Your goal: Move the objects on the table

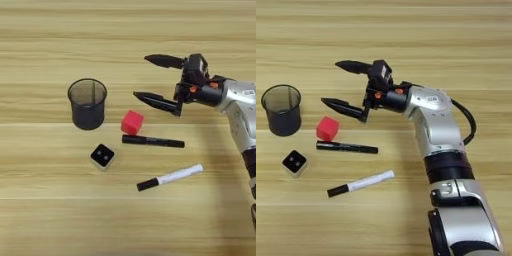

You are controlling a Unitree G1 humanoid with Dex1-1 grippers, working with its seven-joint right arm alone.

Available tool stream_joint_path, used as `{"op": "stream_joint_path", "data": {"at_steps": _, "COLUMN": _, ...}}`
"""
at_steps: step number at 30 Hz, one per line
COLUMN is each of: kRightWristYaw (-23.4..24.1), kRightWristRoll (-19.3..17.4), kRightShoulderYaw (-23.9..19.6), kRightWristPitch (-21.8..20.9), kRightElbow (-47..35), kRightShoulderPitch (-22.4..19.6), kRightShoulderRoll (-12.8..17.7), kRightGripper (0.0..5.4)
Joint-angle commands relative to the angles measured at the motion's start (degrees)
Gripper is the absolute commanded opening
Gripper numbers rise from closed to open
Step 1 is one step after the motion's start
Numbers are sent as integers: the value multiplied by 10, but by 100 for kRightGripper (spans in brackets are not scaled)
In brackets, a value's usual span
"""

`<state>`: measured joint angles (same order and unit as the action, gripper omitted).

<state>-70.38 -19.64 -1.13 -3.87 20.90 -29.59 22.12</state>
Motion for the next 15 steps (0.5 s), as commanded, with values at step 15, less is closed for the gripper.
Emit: {"op": "stream_joint_path", "data": {"at_steps": 15, "kRightWristYaw": 55, "kRightWristRoll": -7, "kRightShoulderYaw": -14, "kRightWristPitch": 44, "kRightElbow": -55, "kRightShoulderPitch": -45, "kRightShoulderRoll": 1, "kRightGripper": 534}}
